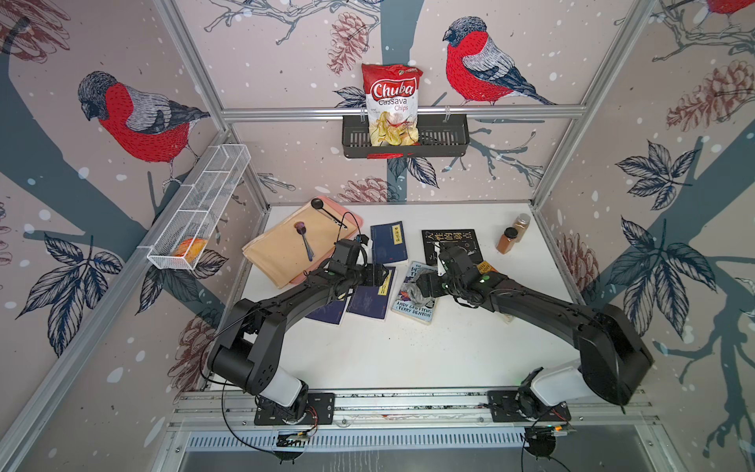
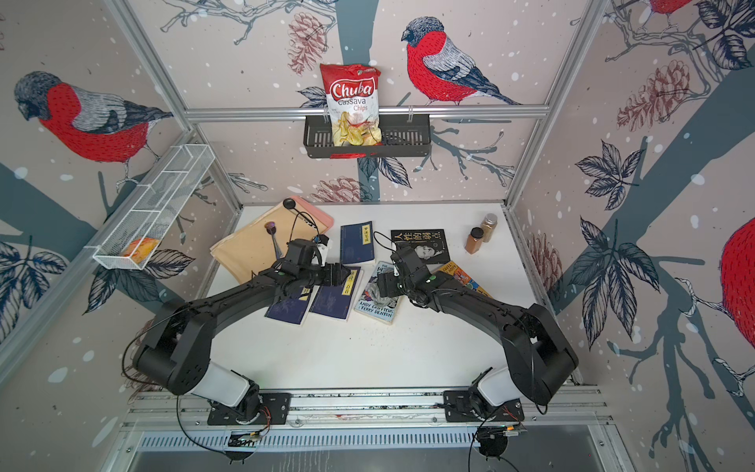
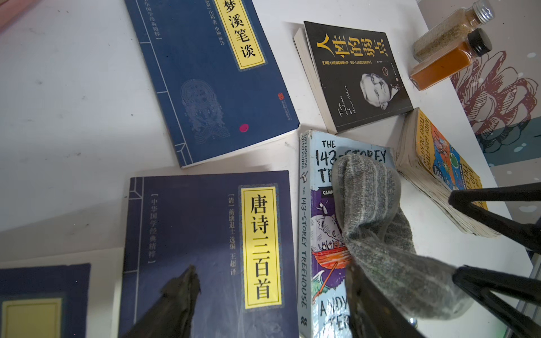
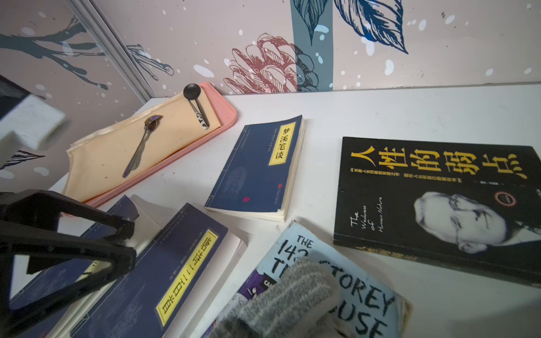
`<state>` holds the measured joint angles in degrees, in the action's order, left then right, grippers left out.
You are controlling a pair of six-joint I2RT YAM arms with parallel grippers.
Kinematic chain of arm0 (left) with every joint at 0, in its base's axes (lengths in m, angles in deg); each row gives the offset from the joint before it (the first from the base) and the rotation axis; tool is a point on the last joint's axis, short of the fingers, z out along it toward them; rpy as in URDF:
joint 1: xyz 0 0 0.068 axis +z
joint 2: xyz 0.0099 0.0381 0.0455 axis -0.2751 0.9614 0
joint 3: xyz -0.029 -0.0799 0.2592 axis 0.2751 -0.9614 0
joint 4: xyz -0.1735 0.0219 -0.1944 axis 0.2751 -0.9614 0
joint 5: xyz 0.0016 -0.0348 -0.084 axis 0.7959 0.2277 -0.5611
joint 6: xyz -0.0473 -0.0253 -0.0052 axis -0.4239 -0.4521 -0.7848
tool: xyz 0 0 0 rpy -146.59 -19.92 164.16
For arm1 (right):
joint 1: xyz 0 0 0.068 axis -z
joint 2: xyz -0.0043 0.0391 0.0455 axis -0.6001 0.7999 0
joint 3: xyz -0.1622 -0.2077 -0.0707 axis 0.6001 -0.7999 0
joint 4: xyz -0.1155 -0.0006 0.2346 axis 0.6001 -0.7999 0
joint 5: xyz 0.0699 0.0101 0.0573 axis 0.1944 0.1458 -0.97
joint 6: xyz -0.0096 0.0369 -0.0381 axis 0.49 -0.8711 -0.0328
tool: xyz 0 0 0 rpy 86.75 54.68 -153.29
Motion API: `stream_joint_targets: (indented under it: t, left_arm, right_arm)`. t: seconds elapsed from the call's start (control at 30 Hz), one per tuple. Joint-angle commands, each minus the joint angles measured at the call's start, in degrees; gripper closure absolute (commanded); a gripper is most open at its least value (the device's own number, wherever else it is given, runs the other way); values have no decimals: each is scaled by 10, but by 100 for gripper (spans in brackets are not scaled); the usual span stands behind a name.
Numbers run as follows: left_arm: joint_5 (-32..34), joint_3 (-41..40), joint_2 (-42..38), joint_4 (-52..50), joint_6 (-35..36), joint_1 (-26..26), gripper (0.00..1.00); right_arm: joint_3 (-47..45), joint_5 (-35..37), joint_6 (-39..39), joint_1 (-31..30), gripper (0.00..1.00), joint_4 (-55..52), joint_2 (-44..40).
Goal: Wipe the cover of the book
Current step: Adjust the cleaning item on the book.
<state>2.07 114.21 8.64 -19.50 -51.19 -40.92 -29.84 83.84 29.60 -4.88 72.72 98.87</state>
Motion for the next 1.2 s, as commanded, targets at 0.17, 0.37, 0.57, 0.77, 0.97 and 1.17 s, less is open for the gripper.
stream_joint_targets:
  t: [0.17,0.37,0.57,0.77,0.97,1.17]
  left_arm:
    - [2,3,-1,12,2,0,23]
    - [12,0,-10,6,5,0,23]
    - [19,0,-11,2,7,0,23]
    - [17,2,-7,2,9,0,23]
    - [21,3,-9,0,10,0,23]
    - [20,3,-8,0,10,0,23]
  right_arm:
    - [19,26,-4,-15,11,6,-9]
    - [13,-8,-4,-17,8,30,52]
    - [3,-15,4,-22,4,50,80]
    - [16,-11,12,-20,3,46,122]
    - [24,-4,11,-20,6,44,168]
    - [25,8,8,-20,35,35,187]
